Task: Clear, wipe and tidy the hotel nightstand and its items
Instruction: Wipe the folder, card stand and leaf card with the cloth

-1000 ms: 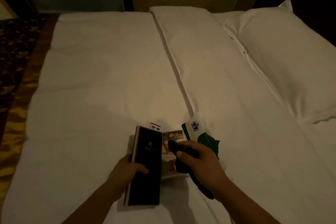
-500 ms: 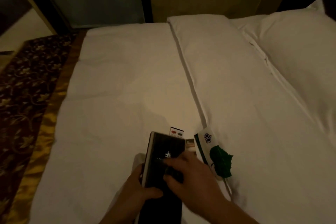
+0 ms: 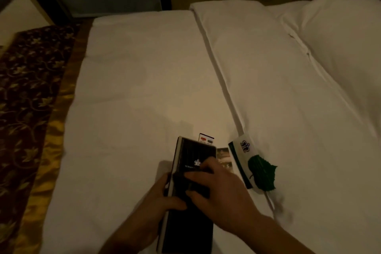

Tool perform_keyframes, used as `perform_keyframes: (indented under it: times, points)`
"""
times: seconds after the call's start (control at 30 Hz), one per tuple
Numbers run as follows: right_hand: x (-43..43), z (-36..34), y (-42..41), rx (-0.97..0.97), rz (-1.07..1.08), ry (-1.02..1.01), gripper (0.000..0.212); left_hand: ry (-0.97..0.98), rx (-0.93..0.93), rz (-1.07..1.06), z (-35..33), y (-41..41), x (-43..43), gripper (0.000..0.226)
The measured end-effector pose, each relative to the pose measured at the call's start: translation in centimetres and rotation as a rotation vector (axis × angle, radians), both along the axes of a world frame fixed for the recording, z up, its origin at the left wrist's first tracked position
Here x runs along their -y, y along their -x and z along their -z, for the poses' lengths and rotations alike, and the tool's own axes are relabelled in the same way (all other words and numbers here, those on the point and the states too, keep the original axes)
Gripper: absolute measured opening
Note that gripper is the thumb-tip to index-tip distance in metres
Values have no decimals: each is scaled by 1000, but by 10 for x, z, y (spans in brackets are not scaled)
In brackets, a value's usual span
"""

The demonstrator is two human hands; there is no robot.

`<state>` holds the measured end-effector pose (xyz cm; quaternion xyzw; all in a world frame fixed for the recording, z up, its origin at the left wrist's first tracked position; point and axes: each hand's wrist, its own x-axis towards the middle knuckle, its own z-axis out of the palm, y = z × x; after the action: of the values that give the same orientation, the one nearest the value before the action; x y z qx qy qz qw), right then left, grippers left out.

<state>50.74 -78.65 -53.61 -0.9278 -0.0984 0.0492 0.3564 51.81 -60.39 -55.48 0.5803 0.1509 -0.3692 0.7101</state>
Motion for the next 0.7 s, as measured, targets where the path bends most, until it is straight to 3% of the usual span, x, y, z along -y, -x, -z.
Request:
perform_keyframes:
  times: [0.13, 0.2, 0.33, 0.43, 0.5, 0.63, 0.7]
  points:
    - [19, -7, -30, 129, 231, 69, 39, 86, -2, 47, 6, -5, -12, 79]
    - [23, -14, -42, 134, 287, 166, 40, 131, -10, 30, 4, -7, -12, 70]
    - [-5, -14, -1, 112, 42, 283, 41, 211, -101, -87, 3, -13, -10, 58]
    - [-23, -16, 41, 22, -188, 239, 42, 187, -126, -167, 4, -18, -11, 56]
    - [-22, -18, 41, 11, -170, 214, 43, 152, -160, -165, 8, -20, -9, 53]
    - [-19, -25, -4, 107, 101, 189, 40, 86, -152, -180, 8, -18, 3, 49]
    - [-26, -24, -6, 91, 55, 220, 39, 68, -141, -191, 8, -17, 8, 48]
